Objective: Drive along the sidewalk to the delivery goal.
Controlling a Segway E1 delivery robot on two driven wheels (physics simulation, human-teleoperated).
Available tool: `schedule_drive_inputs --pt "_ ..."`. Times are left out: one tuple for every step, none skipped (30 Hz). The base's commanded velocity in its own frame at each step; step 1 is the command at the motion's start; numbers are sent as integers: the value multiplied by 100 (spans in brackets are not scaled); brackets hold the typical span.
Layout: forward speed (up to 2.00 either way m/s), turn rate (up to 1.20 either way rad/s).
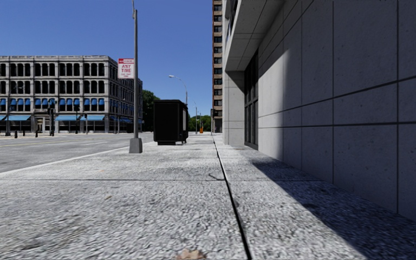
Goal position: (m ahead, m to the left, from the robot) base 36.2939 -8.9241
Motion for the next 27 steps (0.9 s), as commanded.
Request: schedule_drive_inputs --pt "200 0" --pt "200 0" --pt "200 0" --pt "200 0" --pt "200 0" --pt "200 0" --pt "200 0" --pt "200 0" --pt "200 0" --pt "200 0" --pt "200 0" --pt "200 0" --pt "200 0" --pt "200 0" --pt "200 0" --pt "200 0" --pt "200 0" --pt "200 0" --pt "200 0" --pt "200 0" --pt "200 0" --pt "200 0" --pt "200 0" --pt "200 0" --pt "200 0" --pt "200 0" --pt "200 0"
